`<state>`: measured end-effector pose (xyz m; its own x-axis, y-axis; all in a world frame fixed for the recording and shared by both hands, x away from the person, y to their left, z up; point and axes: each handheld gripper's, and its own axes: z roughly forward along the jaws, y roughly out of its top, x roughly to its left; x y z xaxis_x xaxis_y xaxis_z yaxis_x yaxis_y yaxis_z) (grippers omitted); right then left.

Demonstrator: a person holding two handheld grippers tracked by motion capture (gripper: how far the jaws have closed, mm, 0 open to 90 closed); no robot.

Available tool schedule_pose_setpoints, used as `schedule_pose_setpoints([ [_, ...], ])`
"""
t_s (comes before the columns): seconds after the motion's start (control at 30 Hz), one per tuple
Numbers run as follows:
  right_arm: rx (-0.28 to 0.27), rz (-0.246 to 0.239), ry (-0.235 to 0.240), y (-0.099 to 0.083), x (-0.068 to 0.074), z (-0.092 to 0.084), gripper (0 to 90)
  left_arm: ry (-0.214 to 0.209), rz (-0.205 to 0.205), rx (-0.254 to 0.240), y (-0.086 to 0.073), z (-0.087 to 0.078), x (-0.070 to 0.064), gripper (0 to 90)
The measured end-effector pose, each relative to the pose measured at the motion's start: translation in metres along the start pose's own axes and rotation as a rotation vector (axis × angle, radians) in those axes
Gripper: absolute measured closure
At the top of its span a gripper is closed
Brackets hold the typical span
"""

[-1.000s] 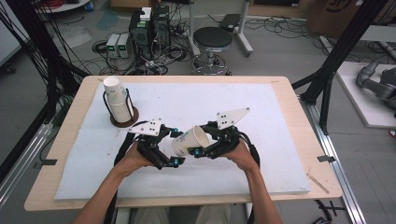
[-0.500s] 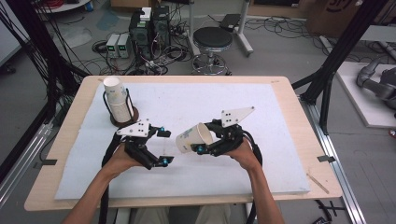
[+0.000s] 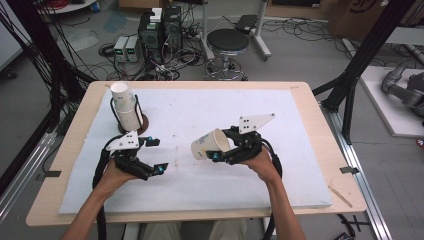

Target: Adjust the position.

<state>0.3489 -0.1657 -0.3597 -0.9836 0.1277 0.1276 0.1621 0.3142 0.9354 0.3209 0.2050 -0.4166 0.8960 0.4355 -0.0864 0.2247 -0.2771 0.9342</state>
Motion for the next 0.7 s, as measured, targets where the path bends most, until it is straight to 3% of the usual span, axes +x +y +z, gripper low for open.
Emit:
schedule_pose_setpoints([
  [0.27, -0.001, 0.008, -0.025, 0.0, -0.001, -0.002, 35.4, 0.077, -0.024, -0.025, -0.011, -0.013, 0.004, 6.2],
  [0.7, 0.015, 0.023, -0.058, -0.001, -0.003, -0.004, 35.4, 0.25, -0.053, -0.068, -0.034, -0.028, 0.005, 6.1],
])
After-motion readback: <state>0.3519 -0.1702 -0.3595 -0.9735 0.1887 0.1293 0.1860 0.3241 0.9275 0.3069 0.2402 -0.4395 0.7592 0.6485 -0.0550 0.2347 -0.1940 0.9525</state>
